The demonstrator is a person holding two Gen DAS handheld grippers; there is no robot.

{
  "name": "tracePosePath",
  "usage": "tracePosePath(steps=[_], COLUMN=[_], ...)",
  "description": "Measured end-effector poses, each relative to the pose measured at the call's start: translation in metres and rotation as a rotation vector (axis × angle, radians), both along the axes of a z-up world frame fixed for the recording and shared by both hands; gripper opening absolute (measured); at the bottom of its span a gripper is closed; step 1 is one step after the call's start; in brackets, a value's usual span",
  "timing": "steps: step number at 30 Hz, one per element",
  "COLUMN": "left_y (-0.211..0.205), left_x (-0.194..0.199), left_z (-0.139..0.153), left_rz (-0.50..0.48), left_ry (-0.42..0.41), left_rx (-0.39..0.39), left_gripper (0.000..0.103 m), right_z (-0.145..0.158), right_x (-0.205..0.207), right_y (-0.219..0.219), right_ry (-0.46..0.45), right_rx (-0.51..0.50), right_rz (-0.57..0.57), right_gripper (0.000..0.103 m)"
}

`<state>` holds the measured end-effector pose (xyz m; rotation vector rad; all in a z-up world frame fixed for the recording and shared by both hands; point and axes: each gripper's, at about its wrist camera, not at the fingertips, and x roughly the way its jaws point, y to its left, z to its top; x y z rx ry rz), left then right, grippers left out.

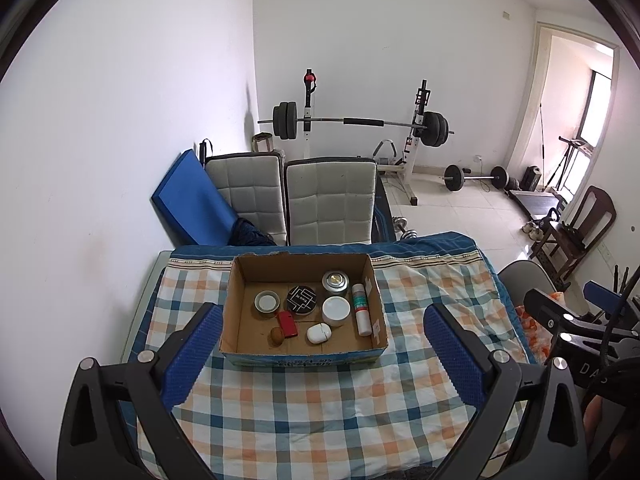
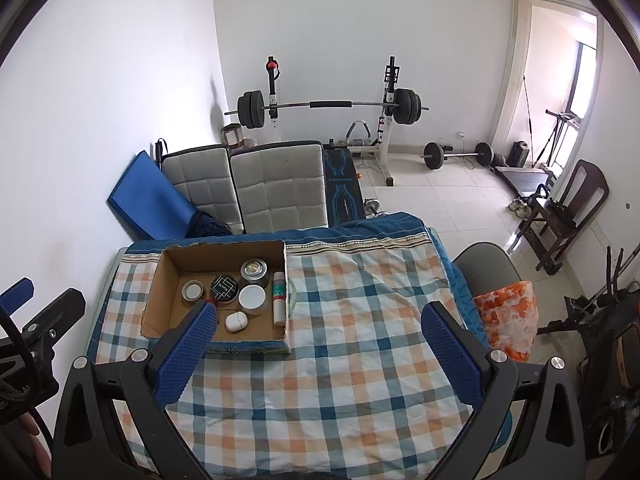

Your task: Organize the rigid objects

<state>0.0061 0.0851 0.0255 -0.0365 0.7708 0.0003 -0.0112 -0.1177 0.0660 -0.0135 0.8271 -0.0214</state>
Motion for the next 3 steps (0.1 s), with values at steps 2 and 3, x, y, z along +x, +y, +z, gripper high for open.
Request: tracePosePath(steps=[2, 3], left_y=[0.0000, -0.0001], left_x=[0.0003, 0.0006], left_z=[0.0005, 0.0004], left_rz=[-0.004, -0.003], left_ry=[-0.004, -0.004], left_rx=[0.001, 0.001], left_gripper=[0.103, 0.103], right_z=[-0.0016, -0.0020], right_x=[0.0022, 0.0013], right_y=[0.0018, -0.0005], right_ry=[0.002, 0.002], right_rx=[0.001, 0.004], right_rz=[-0.009, -0.017], right_gripper=[0.103, 0.103])
